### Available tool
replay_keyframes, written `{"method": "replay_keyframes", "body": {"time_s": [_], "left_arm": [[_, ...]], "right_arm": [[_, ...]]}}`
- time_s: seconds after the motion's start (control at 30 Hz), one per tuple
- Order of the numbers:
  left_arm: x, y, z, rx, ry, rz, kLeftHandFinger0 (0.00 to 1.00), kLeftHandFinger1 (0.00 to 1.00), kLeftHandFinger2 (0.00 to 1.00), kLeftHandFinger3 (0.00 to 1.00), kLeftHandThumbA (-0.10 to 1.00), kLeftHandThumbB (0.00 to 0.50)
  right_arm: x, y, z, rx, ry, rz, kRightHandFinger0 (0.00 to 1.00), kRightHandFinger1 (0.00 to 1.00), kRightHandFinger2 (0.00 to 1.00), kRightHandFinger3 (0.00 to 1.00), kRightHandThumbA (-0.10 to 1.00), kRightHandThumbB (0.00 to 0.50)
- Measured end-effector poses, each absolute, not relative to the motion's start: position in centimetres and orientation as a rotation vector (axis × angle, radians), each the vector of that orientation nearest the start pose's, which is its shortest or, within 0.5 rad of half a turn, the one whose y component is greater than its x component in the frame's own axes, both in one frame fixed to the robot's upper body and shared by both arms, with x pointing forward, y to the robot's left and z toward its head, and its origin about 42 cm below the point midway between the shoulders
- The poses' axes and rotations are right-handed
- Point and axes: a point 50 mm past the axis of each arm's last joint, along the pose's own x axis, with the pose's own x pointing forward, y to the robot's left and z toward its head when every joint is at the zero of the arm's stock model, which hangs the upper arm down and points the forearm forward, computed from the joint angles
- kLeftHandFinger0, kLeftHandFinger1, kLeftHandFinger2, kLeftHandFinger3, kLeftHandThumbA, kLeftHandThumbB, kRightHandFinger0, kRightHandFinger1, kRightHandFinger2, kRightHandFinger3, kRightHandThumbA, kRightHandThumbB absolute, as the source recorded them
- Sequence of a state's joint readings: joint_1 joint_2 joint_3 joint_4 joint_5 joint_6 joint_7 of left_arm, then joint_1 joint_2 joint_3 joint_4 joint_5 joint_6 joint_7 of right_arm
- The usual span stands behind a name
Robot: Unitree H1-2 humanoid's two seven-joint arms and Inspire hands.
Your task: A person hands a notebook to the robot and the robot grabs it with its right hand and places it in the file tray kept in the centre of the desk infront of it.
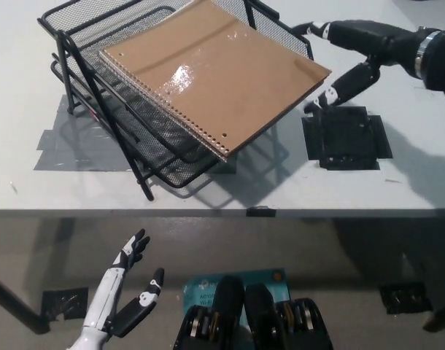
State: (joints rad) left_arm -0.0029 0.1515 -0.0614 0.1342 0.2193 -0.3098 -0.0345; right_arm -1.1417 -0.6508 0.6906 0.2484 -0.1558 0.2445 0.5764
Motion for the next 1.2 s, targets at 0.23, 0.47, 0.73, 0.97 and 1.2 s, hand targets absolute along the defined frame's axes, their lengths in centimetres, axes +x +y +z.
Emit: {"method": "replay_keyframes", "body": {"time_s": [0.23,0.47,0.73,0.97,1.2], "left_arm": [[28.2,23.9,8.1,0.364,-0.168,-0.156,1.0,1.0,1.0,1.0,0.58,0.378],[28.5,23.9,8.3,0.364,-0.171,-0.156,1.0,1.0,1.0,1.0,0.56,0.377],[28.5,23.9,8.3,0.364,-0.172,-0.157,1.0,1.0,1.0,1.0,0.59,0.369],[28.6,23.9,8.3,0.365,-0.171,-0.156,1.0,1.0,1.0,1.0,0.6,0.382],[28.6,23.9,8.2,0.364,-0.167,-0.156,1.0,1.0,1.0,1.0,0.64,0.383]], "right_arm": [[49.0,-21.2,41.4,-1.222,-0.105,0.795,1.0,1.0,1.0,1.0,1.0,0.5],[47.9,-21.3,42.5,-1.168,-0.087,0.889,1.0,1.0,1.0,1.0,1.0,0.5],[45.6,-23.0,43.7,-1.091,-0.105,0.942,1.0,1.0,1.0,1.0,1.0,0.5],[42.3,-28.1,42.8,-0.935,-0.127,0.899,1.0,1.0,1.0,1.0,1.0,0.5],[38.3,-31.8,38.1,-0.749,-0.112,0.87,1.0,1.0,1.0,1.0,1.0,0.5]]}}
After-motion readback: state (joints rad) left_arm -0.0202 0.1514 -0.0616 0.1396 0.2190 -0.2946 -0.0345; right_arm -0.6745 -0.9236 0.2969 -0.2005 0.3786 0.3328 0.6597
